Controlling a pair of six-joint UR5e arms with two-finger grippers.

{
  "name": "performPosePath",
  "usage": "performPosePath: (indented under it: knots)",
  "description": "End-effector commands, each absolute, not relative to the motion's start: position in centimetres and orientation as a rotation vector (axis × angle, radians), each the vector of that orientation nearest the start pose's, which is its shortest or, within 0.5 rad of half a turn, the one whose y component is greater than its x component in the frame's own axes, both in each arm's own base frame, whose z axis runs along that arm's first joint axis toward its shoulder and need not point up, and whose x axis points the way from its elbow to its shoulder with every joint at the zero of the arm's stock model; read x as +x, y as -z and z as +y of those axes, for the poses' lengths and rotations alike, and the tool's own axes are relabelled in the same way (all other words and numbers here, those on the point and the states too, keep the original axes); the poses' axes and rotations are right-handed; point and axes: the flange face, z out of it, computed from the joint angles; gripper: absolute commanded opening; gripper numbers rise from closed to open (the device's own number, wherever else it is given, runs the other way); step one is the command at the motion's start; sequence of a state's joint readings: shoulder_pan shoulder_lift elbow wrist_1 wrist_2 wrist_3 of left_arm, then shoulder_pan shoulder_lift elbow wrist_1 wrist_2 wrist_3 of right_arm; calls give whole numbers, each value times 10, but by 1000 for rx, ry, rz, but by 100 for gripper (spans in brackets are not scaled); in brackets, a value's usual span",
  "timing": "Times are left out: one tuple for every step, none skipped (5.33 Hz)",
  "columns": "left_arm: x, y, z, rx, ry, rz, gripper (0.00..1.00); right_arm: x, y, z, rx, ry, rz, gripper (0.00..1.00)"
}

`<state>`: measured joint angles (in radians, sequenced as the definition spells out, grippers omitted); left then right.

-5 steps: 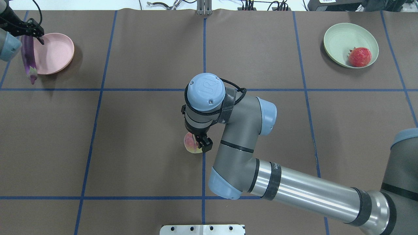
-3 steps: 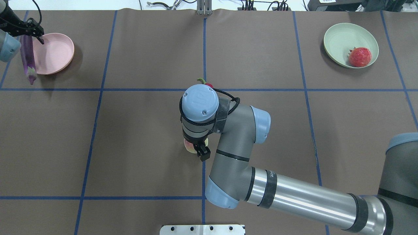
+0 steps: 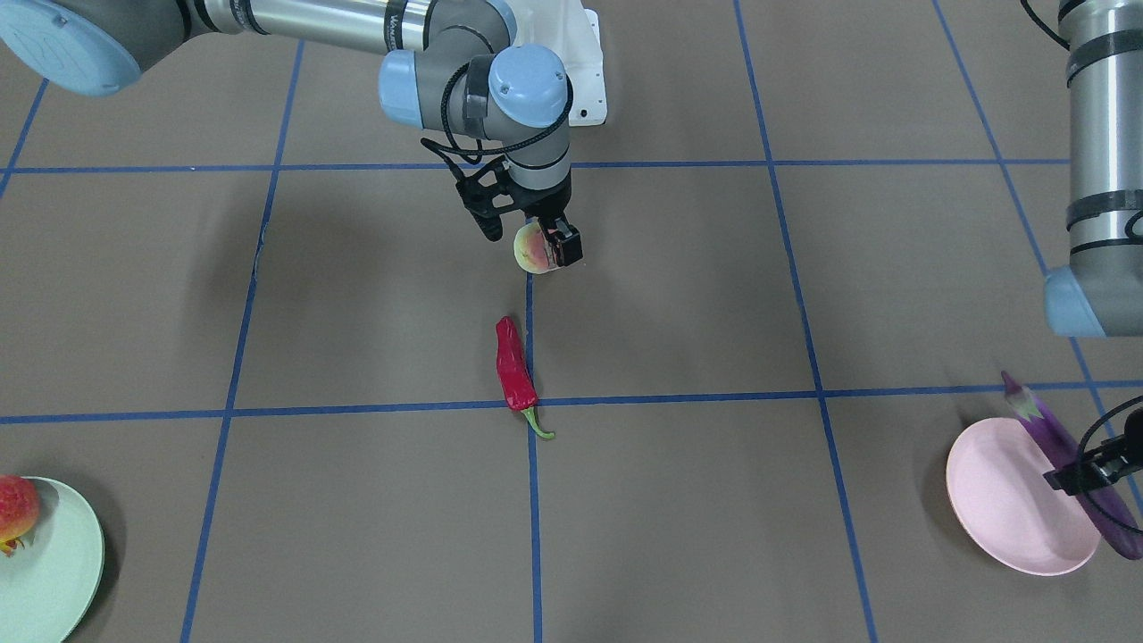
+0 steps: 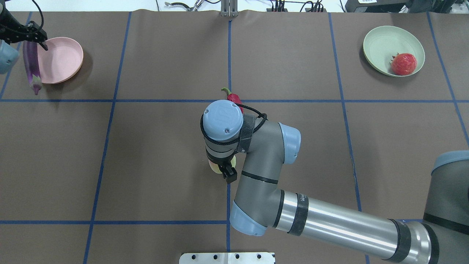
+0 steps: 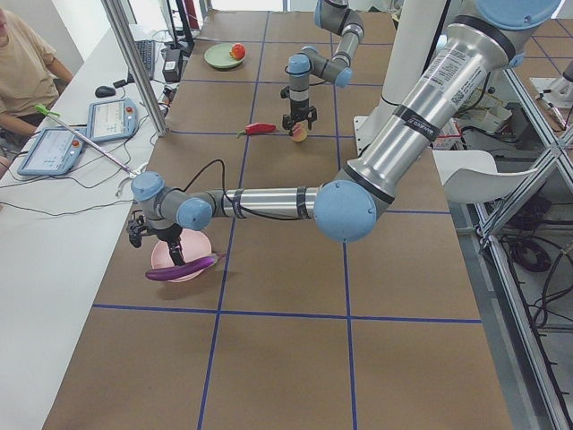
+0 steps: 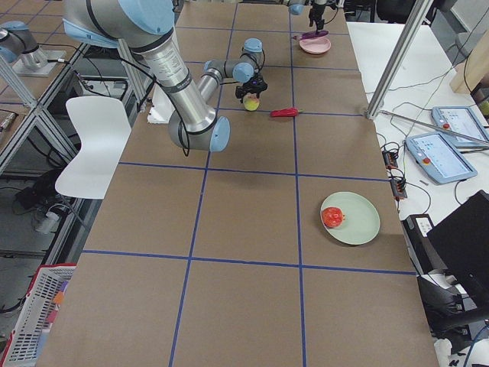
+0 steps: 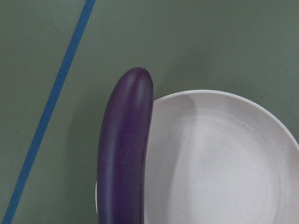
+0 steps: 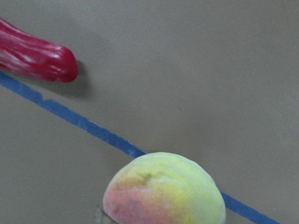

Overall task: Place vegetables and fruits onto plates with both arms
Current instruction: 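Lower the right gripper onto the yellow-pink peach and grasp it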

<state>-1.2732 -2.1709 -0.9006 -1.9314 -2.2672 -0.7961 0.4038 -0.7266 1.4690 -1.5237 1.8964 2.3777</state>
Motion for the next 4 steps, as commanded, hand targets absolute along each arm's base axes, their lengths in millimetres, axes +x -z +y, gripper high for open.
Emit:
performPosePath:
  knots:
    - [151, -590, -729, -118, 376, 743, 100, -633, -171, -400, -465, -1020, -746, 1]
    - [151, -589, -728, -117, 375, 744, 100, -632, -174, -400, -449, -985, -751, 0]
    - [151, -590, -728, -118, 376, 743, 100, -629, -168, -401, -452, -980, -761, 0]
    - [151, -587, -729, -115, 376, 745, 100, -613, -165, -414, -459, -993, -774, 0]
